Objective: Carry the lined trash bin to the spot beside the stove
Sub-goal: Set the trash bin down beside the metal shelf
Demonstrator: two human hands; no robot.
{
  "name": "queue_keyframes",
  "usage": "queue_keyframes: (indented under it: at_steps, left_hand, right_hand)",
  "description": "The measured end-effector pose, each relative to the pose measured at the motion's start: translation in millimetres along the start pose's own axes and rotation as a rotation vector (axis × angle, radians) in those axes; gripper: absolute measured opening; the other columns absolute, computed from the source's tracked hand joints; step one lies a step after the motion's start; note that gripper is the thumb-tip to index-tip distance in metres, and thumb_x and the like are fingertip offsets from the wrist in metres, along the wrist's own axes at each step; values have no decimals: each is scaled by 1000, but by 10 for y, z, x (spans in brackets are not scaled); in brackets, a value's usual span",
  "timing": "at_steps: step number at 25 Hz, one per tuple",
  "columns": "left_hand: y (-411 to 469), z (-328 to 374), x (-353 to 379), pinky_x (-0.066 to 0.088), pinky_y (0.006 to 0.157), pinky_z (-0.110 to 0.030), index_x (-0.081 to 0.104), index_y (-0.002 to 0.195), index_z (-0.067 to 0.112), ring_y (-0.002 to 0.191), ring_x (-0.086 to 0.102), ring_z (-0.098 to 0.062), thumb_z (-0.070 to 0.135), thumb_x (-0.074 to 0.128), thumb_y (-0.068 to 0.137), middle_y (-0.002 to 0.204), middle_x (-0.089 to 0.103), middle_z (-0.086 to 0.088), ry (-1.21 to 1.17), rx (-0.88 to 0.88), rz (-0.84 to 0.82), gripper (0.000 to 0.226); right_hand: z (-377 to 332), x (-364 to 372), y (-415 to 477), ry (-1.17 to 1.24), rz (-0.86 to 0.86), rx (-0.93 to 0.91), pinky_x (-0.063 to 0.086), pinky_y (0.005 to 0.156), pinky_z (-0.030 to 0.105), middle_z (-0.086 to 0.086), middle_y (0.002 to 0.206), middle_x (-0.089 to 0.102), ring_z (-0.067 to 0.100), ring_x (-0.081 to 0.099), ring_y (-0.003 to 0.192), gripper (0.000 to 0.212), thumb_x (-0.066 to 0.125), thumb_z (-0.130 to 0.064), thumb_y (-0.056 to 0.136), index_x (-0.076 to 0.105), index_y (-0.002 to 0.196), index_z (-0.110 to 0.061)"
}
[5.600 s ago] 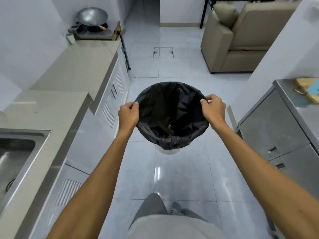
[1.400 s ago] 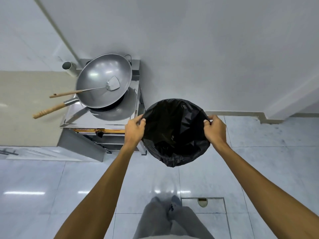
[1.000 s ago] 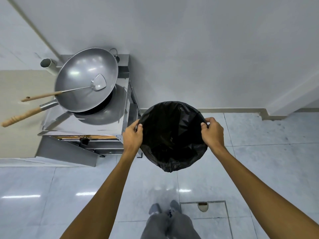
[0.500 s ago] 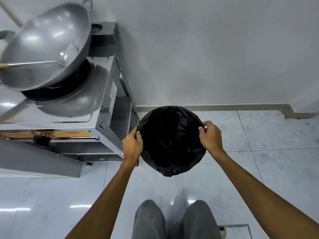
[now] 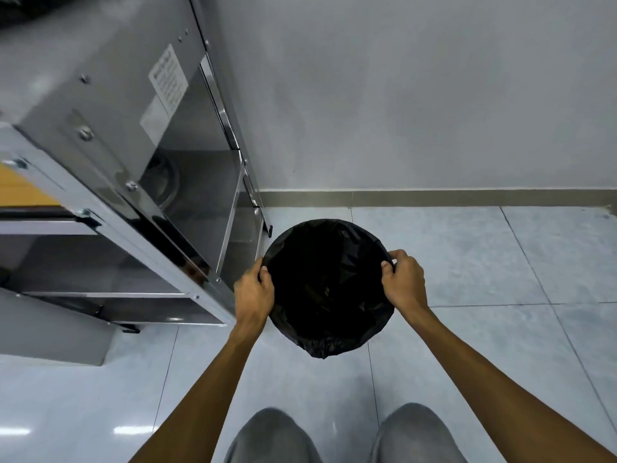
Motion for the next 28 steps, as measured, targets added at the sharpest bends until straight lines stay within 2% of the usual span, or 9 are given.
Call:
queue_keyframes:
  at_steps: [3,6,11,17,24,26,28]
  left_hand:
    - [179,-288,245,58,94,-48,60,135,14,96,70,-26,25,40,106,107,72,-8,-24,4,-18,38]
    - [269,-461,432,54,100,-44,60,134,12,97,68,-23,24,40,106,106,69,-3,-39,-2,-16,37]
    - [369,-607,609,55,98,-44,62,135,16,101,68,-25,27,42,105,111,71,-7,-96,-17,22,38]
    - [304,-666,592,62,84,-44,63,133,16,75,63,-16,23,42,105,87,68,-3,-117,5,73,36]
    - [170,-746,551,62,77,-39,63,134,14,64,60,-13,19,42,105,79,67,-4,-102,32,82,37]
    - [138,-762,560,62,80,-41,64,133,15,70,65,-17,19,42,104,83,69,-4,-108,38,90,36]
    - [138,-787,585,60,86,-42,64,133,17,81,68,-20,23,45,104,91,72,-4,-141,13,90,35]
  right_hand:
    - [214,304,178,10,28,-22,43,75,32,17,107,66,33,65,96,23,52,-18,102,63,119,-7]
    - [432,571,283,1,42,-46,45,75,32,17,105,66,33,65,93,23,53,-17,101,62,119,-6]
    - [616,775,329,25,112,-64,53,78,37,15,104,66,32,65,95,23,53,-17,99,62,117,-6]
    - [618,849,260,56,136,-87,49,79,34,16,110,66,32,64,101,22,54,-15,99,60,119,-6]
    - [635,828,119,82,125,-55,52,82,39,16,112,65,34,64,103,23,54,-15,99,60,120,-7]
    - [633,813,53,88,110,-40,52,82,38,15,110,66,33,64,102,23,55,-17,99,60,119,-8]
    - [617,771,-11,200,98,24,53,84,38,8,104,68,28,67,100,24,57,-28,100,63,117,-13]
Point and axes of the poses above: each hand's wrist, its own y-axis towards the middle knuckle, its own x-axis out of the palm, z = x × y, the point moved 3 cm from there along y, towards the middle knuckle
